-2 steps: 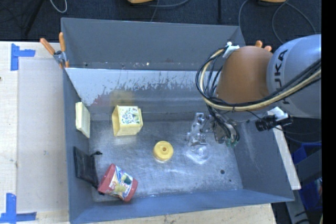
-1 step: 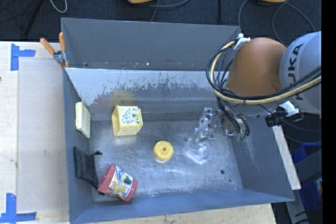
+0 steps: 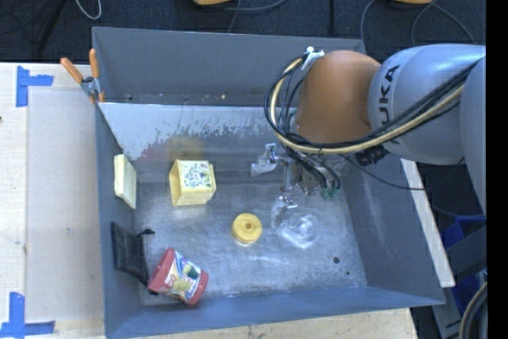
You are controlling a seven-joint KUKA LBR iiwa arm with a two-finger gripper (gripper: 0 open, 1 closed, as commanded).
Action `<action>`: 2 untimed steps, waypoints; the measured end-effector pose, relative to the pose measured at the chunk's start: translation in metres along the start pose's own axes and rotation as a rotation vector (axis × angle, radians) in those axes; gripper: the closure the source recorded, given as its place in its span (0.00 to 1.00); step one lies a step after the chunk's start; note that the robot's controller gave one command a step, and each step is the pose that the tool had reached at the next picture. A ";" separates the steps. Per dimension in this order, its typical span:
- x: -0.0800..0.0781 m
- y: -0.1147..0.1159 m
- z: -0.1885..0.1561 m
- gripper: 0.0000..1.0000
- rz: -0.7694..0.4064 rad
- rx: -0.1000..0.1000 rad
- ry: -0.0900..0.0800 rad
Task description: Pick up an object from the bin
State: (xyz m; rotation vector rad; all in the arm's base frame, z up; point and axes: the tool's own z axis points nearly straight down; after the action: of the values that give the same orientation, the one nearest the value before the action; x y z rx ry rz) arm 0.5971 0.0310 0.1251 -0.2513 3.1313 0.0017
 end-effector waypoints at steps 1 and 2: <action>0.000 0.000 0.000 0.00 0.001 0.000 -0.001; 0.012 0.016 0.016 0.00 -0.098 0.004 -0.007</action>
Offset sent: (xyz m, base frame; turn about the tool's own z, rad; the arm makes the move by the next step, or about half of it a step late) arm -0.0460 0.0482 -0.0512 -0.2826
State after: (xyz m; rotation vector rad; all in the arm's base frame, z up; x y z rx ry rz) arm 0.5831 0.0448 0.1095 -0.4031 3.1078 -0.0038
